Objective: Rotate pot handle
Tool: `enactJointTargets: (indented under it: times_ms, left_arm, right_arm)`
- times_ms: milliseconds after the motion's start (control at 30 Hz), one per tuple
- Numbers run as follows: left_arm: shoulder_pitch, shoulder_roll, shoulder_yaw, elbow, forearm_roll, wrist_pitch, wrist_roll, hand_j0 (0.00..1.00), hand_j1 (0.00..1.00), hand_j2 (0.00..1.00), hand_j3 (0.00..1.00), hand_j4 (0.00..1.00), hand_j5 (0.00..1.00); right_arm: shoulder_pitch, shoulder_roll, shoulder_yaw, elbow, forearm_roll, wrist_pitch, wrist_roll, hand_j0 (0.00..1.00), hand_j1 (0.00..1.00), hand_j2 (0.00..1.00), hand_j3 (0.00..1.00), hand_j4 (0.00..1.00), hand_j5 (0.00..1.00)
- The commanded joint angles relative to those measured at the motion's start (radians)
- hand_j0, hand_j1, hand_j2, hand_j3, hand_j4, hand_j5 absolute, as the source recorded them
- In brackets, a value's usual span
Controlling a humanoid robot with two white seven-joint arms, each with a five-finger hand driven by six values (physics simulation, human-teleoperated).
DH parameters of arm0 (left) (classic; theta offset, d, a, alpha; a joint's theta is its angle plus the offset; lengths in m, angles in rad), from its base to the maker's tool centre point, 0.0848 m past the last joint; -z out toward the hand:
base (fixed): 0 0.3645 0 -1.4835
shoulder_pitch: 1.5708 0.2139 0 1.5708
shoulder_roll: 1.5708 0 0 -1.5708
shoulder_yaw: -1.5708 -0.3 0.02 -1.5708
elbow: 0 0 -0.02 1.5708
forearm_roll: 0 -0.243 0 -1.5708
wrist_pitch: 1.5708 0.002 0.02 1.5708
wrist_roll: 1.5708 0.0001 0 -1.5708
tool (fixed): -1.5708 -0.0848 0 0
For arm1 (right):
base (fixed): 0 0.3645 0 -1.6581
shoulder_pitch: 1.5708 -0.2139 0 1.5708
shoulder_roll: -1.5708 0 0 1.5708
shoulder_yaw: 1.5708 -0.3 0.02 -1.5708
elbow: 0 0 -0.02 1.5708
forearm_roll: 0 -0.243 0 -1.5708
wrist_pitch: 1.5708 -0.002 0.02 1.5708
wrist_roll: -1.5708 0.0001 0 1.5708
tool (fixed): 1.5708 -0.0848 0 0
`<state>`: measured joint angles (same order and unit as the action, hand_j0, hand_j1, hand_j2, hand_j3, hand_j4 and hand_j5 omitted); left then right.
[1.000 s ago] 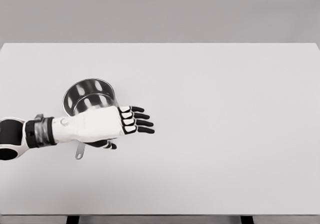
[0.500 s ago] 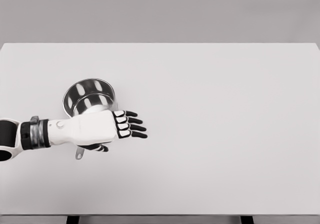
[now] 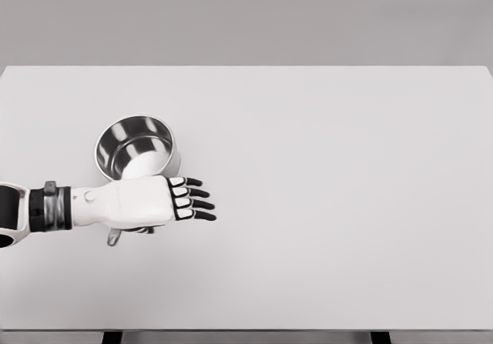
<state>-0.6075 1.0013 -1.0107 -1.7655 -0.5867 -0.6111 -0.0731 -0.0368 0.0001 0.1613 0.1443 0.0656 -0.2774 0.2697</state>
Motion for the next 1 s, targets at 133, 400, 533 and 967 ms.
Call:
enactJointTargets:
  times_ms: [133, 400, 533, 967]
  left_arm:
    - [-0.002, 0.031, 0.003, 0.0, 0.002, 0.0, -0.002, 1.0, 1.0, 1.0, 1.0, 1.0, 1.0]
    - [-0.018, 0.057, 0.006, 0.0, 0.002, 0.0, -0.002, 1.0, 1.0, 1.0, 1.0, 1.0, 1.0]
    - [-0.029, 0.073, 0.006, 0.0, 0.004, 0.0, -0.002, 1.0, 1.0, 1.0, 1.0, 1.0, 1.0]
    - [-0.029, 0.106, 0.007, -0.002, 0.008, 0.0, 0.001, 1.0, 1.0, 1.0, 1.0, 1.0, 1.0]
  right_arm:
    - [0.0, 0.0, 0.0, 0.0, 0.0, 0.0, 0.0, 1.0, 1.0, 1.0, 1.0, 1.0, 1.0]
    - [0.0, 0.0, 0.0, 0.0, 0.0, 0.0, 0.0, 1.0, 1.0, 1.0, 1.0, 1.0, 1.0]
    - [0.0, 0.0, 0.0, 0.0, 0.0, 0.0, 0.0, 1.0, 1.0, 1.0, 1.0, 1.0, 1.0]
    - [0.0, 0.0, 0.0, 0.0, 0.0, 0.0, 0.0, 1.0, 1.0, 1.0, 1.0, 1.0, 1.0]
